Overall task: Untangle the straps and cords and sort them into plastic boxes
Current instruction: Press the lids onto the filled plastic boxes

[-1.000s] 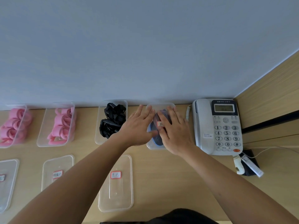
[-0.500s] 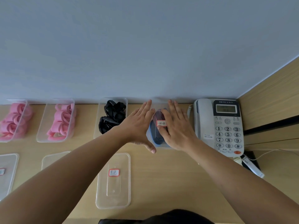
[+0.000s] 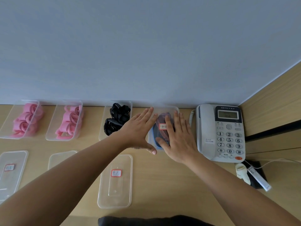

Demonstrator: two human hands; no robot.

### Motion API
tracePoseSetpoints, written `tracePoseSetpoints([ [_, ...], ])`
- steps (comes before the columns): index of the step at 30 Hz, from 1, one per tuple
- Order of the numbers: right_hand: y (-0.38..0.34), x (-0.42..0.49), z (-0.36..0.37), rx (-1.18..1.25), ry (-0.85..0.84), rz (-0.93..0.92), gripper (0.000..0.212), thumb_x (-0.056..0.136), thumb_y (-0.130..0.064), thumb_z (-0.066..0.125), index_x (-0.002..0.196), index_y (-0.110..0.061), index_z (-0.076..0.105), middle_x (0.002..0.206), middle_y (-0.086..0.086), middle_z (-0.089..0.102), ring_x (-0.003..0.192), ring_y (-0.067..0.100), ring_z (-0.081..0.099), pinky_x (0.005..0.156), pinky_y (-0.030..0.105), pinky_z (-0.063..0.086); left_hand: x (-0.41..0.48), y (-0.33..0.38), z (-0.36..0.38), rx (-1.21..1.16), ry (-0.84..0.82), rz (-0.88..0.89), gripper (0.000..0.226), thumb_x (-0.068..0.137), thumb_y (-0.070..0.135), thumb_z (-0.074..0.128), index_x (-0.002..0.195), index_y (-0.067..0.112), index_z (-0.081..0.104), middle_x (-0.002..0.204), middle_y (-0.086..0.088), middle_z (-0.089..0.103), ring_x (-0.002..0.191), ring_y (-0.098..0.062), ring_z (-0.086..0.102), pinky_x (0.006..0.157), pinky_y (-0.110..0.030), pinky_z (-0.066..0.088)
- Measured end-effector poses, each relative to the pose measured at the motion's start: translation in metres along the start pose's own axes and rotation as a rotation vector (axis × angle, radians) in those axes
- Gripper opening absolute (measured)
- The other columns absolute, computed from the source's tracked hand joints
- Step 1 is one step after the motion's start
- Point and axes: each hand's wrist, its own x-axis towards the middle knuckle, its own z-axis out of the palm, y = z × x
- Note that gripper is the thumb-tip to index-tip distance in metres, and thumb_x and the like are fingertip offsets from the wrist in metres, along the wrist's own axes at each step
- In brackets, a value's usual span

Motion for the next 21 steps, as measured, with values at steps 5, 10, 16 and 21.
tracePoseSetpoints([
  [5, 0.0, 0.005, 0.0, -0.062, -0.001, -0.016, 0.111, 0.081, -0.09, 0.005, 0.158, -0.013, -0.011, 0.161, 0.022, -0.025, 0.149, 0.033, -0.027, 0.124, 0.049, -0.005, 0.003, -0.009, -0.004, -0.013, -0.037, 0.004, 0.142, 0.071, 0.076, 0.073, 0.161, 0.023, -0.022, 0.167, -0.003, -0.032, 0.154, -0.021, -0.028, 0.129, -0.041, -0.008],
  [10, 0.0, 0.014, -0.002, -0.078, 0.008, 0.028, 0.11, 0.08, -0.091, 0.0, 0.159, -0.015, -0.01, 0.163, 0.021, -0.02, 0.151, 0.033, -0.023, 0.125, 0.05, 0.0, 0.009, -0.008, -0.007, -0.006, 0.009, -0.03, 0.136, 0.075, 0.068, 0.076, 0.162, 0.022, -0.017, 0.168, -0.005, -0.029, 0.155, -0.022, -0.026, 0.125, -0.04, -0.012],
  [16, -0.016, 0.004, -0.022, -0.118, 0.025, 0.107, 0.1, 0.084, -0.083, 0.002, 0.16, -0.019, 0.002, 0.166, 0.018, -0.01, 0.153, 0.035, -0.014, 0.123, 0.056, 0.007, -0.035, 0.005, 0.01, -0.186, 0.333, -0.043, 0.094, 0.086, 0.05, 0.077, 0.161, 0.021, 0.028, 0.172, -0.01, 0.017, 0.16, -0.029, 0.005, 0.129, -0.047, 0.011],
  [21, -0.083, -0.049, 0.004, 0.027, 0.366, 0.001, 0.07, 0.098, -0.065, 0.038, 0.141, -0.011, 0.048, 0.154, 0.022, 0.036, 0.145, 0.042, 0.028, 0.114, 0.055, 0.031, -0.098, -0.019, 0.028, -0.327, 0.632, -0.111, 0.067, 0.085, 0.036, 0.083, 0.141, 0.009, 0.06, 0.15, -0.016, 0.054, 0.146, -0.039, 0.041, 0.117, -0.056, 0.037],
])
